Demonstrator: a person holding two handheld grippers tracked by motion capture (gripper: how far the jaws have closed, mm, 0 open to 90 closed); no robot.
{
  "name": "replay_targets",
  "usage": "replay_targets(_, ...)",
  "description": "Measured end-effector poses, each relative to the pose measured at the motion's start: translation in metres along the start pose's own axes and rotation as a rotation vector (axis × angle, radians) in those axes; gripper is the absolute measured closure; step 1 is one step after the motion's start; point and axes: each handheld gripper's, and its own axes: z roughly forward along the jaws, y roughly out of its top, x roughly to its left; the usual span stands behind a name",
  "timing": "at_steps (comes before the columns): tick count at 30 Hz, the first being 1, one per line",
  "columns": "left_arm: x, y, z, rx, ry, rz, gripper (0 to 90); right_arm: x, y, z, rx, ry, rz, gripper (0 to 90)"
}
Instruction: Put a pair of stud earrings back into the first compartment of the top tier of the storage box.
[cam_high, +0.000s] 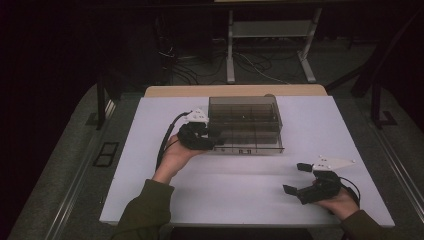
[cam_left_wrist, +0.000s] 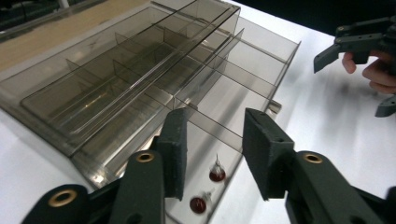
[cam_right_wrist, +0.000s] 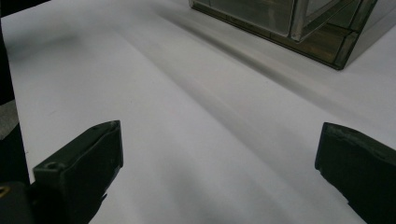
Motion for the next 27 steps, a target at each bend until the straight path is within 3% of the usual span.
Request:
replay_targets(13, -0.004, -0.026, -0.027, -0.036, 0.053, -0.029, 35.6, 0.000, 0.000, 0.000, 0.002, -0.001, -0.001, 0.5)
replay_targets(27, -0.009, -0.066, -0.044, -0.034, 0.096, -0.051, 25.8, 0.000, 0.000, 0.000, 0.004, -0.006, 0.000, 0.5)
